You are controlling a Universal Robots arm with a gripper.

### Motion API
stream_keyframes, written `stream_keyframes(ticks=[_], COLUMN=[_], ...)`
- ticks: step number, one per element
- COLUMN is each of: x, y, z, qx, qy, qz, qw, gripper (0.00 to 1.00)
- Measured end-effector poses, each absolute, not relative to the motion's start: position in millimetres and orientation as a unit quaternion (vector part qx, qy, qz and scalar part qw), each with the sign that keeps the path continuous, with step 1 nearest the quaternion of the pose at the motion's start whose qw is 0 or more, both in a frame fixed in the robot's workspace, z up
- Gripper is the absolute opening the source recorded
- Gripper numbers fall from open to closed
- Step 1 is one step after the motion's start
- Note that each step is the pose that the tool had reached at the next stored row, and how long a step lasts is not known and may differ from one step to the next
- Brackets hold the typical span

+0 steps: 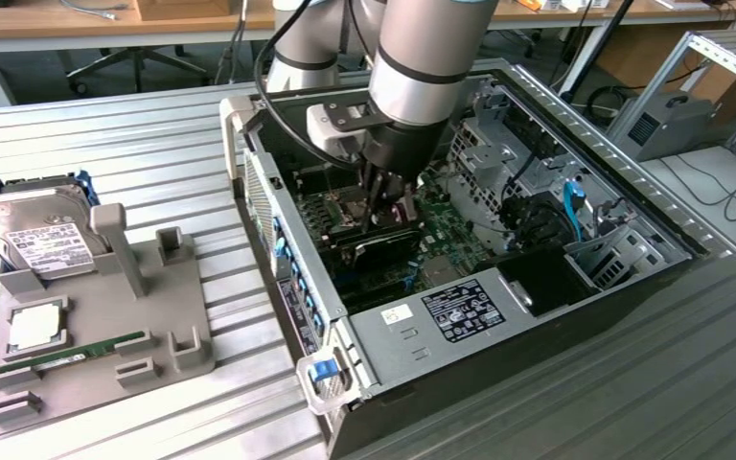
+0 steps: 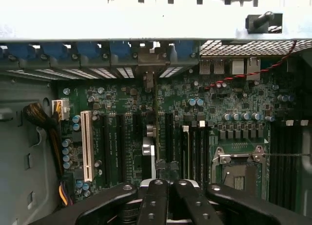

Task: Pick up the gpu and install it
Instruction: 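Press down on the gpu until it lock into place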

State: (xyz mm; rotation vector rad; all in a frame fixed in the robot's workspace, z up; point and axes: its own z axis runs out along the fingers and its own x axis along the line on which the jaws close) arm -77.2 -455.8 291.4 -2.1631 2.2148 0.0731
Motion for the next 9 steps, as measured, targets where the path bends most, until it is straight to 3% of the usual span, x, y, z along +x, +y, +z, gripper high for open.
stream_keyframes(ticks=[9], x=[-74.8], y=[-455.7], z=[307.2], qx=[-0.698], qy=[0.715], qz=[0.024], qw=[0.022], gripper=[0.11])
